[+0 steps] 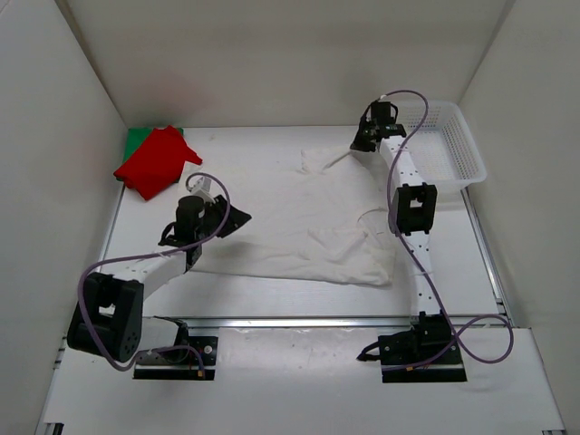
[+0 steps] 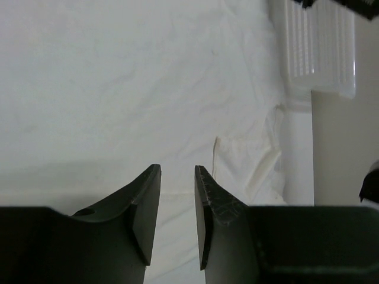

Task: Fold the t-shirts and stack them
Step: Grap the side of the flattened tshirt furthest away from the robot with both arms

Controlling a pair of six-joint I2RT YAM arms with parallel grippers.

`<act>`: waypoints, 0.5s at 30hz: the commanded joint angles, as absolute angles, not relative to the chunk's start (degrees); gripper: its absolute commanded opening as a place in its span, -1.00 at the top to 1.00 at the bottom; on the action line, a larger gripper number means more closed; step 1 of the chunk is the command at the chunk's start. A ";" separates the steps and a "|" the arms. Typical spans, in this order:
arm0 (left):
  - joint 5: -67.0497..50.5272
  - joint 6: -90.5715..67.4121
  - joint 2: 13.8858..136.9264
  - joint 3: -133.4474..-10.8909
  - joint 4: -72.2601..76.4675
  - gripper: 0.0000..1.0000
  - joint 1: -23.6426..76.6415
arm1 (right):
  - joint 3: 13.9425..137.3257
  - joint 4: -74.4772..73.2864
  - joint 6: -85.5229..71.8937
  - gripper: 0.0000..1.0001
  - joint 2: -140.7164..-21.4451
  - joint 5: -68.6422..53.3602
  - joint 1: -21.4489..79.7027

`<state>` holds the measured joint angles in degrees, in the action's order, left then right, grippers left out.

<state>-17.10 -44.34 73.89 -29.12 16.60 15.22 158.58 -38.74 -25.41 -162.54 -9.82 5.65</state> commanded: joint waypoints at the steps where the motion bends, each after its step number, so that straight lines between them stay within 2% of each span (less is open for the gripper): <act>1: -13.63 -42.72 75.23 -35.05 15.74 0.18 10.13 | 161.46 -35.77 -20.67 1.00 -155.67 -7.39 8.17; 5: -10.55 -42.10 81.54 -40.51 15.47 0.14 4.93 | 159.52 -37.35 -18.02 1.00 -153.81 -7.39 8.79; 10: -6.33 -38.68 94.71 -54.80 8.82 0.04 0.18 | 160.32 -38.67 -17.13 1.00 -155.30 -8.78 8.53; 15: -1.59 -33.76 102.56 -66.52 2.46 -0.08 -4.04 | 161.46 -40.17 -17.23 1.00 -156.88 -10.55 8.00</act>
